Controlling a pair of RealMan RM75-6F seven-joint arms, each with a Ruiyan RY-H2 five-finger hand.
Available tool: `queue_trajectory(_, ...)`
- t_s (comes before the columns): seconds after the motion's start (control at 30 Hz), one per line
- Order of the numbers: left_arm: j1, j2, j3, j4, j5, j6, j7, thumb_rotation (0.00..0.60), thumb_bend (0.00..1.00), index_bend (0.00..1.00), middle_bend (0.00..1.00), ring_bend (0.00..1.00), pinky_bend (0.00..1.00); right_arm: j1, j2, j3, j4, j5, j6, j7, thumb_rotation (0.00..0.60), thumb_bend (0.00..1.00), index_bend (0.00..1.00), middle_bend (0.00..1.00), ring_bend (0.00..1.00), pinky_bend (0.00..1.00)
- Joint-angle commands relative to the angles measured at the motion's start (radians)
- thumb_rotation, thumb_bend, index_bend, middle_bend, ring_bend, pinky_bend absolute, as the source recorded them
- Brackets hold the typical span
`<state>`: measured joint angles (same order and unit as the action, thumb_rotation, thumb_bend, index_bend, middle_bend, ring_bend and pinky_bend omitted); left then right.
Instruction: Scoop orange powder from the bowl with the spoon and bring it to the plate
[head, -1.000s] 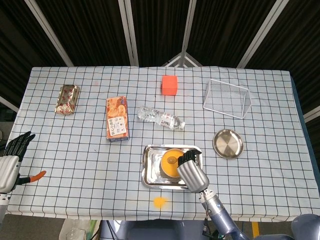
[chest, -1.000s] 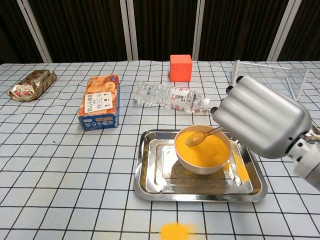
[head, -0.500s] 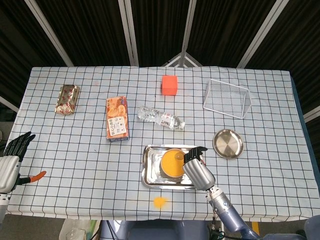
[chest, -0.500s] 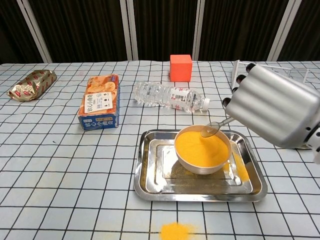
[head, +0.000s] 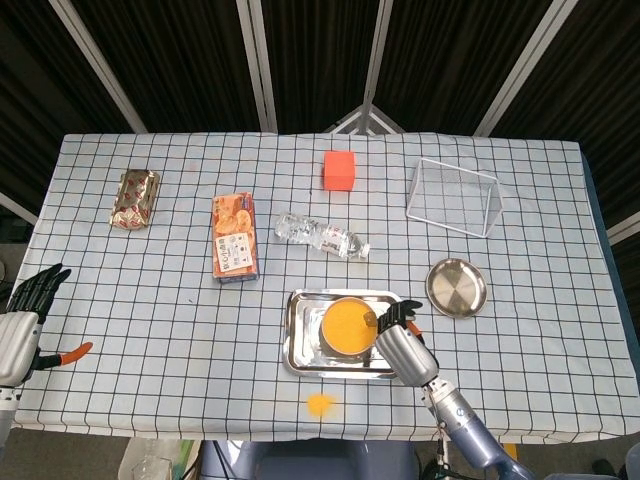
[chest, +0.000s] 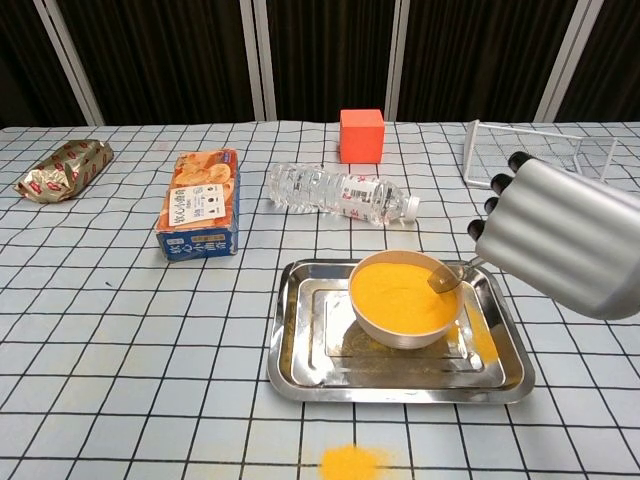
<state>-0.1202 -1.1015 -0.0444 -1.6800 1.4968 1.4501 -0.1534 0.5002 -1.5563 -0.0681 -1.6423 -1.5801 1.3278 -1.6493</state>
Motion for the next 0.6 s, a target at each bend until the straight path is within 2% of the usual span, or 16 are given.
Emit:
queue_trajectory(0.03, 0.0, 0.0, 0.0, 0.0, 0.0, 0.0, -0.001, 0.6, 0.01, 0.0, 0.0, 0.0, 0.0, -0.003, -0.008, -0.002, 0.003, -0.008, -0.013, -0.005, 0.6, 0.54, 0.68, 0.62, 0.49, 0.51)
queue_trajectory(0.6, 0.0, 0.002, -0.001, -0.001, -0.003, -0.001, -0.004, 0.6, 0.01, 0.0, 0.0, 0.0, 0.0, -0.014, -0.084, 0.034, -0.011, -0.035, -0.051, -0.019, 0.6, 0.55, 0.68, 0.62, 0.49, 0.51)
